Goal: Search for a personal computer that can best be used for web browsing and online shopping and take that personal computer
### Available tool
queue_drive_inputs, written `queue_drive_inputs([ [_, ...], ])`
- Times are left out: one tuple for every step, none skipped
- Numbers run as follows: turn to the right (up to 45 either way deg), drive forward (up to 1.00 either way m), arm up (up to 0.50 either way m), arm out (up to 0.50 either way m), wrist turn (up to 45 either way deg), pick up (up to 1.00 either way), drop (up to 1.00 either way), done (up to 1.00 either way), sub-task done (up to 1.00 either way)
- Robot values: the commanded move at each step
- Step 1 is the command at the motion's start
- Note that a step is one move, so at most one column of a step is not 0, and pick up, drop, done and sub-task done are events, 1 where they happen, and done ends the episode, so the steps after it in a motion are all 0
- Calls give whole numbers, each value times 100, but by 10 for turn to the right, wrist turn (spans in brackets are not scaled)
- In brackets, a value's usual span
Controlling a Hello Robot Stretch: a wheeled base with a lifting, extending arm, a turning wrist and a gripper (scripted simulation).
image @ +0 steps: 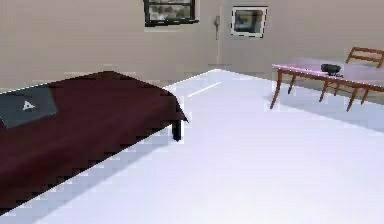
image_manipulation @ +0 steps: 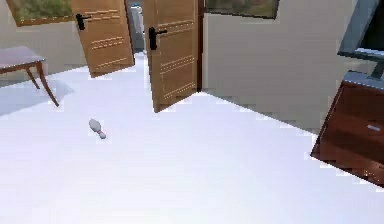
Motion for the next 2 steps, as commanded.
queue_drive_inputs([
  [-450, 0, 0, 0, 0, 0, 0, 0, 0],
  [-30, 0, 0, 0, 0, 0, 0, 0, 0],
])
